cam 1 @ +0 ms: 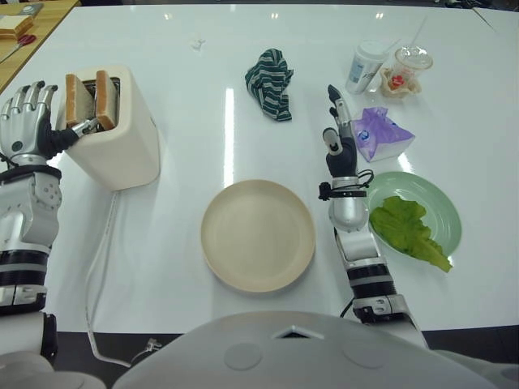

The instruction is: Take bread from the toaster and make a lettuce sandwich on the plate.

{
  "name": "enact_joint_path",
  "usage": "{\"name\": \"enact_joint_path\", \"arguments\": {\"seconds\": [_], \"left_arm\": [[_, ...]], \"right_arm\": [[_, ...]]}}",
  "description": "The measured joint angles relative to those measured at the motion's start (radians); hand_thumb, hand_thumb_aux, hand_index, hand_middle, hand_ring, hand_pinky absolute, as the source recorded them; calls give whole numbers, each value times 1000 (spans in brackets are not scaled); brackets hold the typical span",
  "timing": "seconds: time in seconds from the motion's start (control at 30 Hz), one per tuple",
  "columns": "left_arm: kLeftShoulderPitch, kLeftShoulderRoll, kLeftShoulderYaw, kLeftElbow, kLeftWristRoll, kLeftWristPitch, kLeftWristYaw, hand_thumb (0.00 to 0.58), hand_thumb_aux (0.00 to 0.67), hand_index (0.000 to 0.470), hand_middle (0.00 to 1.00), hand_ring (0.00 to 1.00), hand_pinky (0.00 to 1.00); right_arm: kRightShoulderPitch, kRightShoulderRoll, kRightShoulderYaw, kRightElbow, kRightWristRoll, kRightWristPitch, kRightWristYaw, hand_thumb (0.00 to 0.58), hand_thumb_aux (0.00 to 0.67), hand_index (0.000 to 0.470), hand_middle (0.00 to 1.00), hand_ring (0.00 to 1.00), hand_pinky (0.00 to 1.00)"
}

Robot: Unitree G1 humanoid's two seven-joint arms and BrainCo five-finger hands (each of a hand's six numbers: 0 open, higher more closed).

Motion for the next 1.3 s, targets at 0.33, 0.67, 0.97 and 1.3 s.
{"name": "enact_joint_path", "arguments": {"seconds": [0.33,0.67,0.97,1.3], "left_arm": [[-7,-28,-1,-25,-112,-69,-25,580,670,470,0,0,0],[24,-36,42,-80,-133,-81,-2,580,670,470,0,0,0],[38,-51,135,-241,-133,-96,33,580,670,470,0,0,0],[38,-99,191,-276,-227,-104,7,580,670,470,0,0,0]], "right_arm": [[0,-1,0,1,-3,0,-7,0,0,0,0,0,0],[0,-1,7,10,-11,-1,-15,0,0,0,0,0,0],[0,-3,7,12,-11,-8,-17,0,0,0,0,0,0],[0,-6,7,13,-11,-10,-17,0,0,0,0,0,0]]}}
